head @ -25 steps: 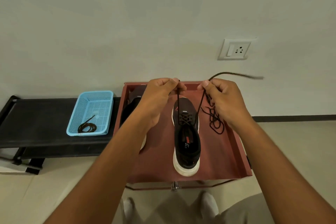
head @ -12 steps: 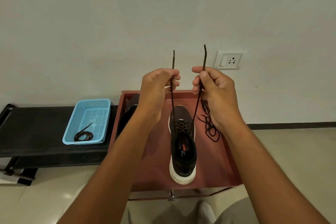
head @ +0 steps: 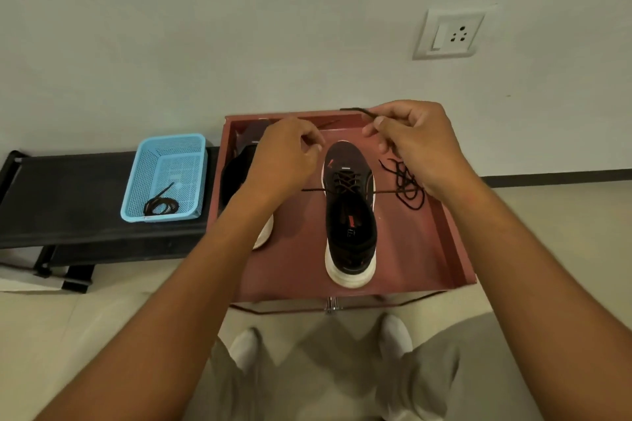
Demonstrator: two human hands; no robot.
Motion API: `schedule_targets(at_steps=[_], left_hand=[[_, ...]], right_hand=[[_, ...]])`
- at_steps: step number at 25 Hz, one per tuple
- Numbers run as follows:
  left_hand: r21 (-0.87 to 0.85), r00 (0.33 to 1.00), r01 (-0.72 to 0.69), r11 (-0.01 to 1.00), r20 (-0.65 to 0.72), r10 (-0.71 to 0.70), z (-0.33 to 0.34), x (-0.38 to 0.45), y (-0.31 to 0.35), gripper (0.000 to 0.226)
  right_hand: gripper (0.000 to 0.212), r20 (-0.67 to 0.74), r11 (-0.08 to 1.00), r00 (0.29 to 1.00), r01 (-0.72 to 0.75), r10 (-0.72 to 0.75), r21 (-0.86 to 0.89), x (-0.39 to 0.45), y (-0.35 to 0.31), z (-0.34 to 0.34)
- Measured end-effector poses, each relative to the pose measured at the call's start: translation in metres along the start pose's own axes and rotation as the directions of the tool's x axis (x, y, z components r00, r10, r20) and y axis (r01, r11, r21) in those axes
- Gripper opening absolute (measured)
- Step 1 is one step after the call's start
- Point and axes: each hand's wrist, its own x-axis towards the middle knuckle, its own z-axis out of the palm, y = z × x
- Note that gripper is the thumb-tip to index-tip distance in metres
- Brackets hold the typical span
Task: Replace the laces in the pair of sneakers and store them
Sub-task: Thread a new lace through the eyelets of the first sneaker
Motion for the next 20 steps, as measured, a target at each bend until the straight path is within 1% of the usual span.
schedule_targets(at_steps=[1, 2, 4, 6, 8, 10, 12, 14, 17, 20], left_hand=[[0.036, 0.998, 0.035, 0.999, 0.044, -0.036, 0.007, -0.003, -0.005, 0.006], [0.044, 0.992, 0.09, 0.995, 0.086, -0.093, 0.015, -0.007, -0.01, 0.007], [0.005, 0.957, 0.237, 0.972, 0.174, -0.234, 0.03, -0.017, -0.02, 0.017], [-0.045, 0.902, 0.366, 0.93, 0.263, -0.342, 0.043, -0.027, -0.025, 0.024], [-0.106, 0.87, 0.437, 0.893, 0.304, -0.389, 0.053, -0.036, -0.025, 0.025], [-0.172, 0.868, 0.467, 0.867, 0.278, -0.412, 0.058, -0.041, -0.024, 0.025], [-0.221, 0.873, 0.475, 0.852, 0.242, -0.423, 0.06, -0.043, -0.026, 0.023], [-0.287, 0.877, 0.473, 0.833, 0.245, -0.414, 0.061, -0.046, -0.029, 0.017], [-0.367, 0.865, 0.5, 0.784, 0.253, -0.433, 0.062, -0.049, -0.031, 0.011], [-0.436, 0.836, 0.548, 0.714, 0.264, -0.481, 0.068, -0.052, -0.032, 0.009]], right_hand=[[0.016, 0.004, 0.999, 1.0, -0.021, 0.021, -0.047, 0.0, 0.007, 0.002], [0.014, 0.002, 0.994, 0.999, -0.036, 0.036, -0.104, 0.0, 0.014, 0.003], [0.022, -0.003, 0.979, 0.997, -0.072, 0.073, -0.189, 0.0, 0.028, 0.005], [0.027, 0.023, 0.971, 0.992, -0.12, 0.128, -0.206, -0.001, 0.039, 0.004], [0.021, 0.068, 0.963, 0.981, -0.161, 0.18, -0.215, -0.003, 0.046, 0.002], [0.012, 0.102, 0.952, 0.963, -0.226, 0.251, -0.208, -0.005, 0.051, 0.001], [0.012, 0.116, 0.941, 0.947, -0.273, 0.299, -0.197, -0.007, 0.056, 0.005], [0.011, 0.102, 0.936, 0.941, -0.3, 0.322, -0.182, -0.01, 0.06, 0.012], [0.002, 0.122, 0.947, 0.948, -0.27, 0.293, -0.175, -0.016, 0.063, 0.024], [0.005, 0.087, 0.944, 0.961, -0.237, 0.263, -0.229, -0.022, 0.07, 0.036]])
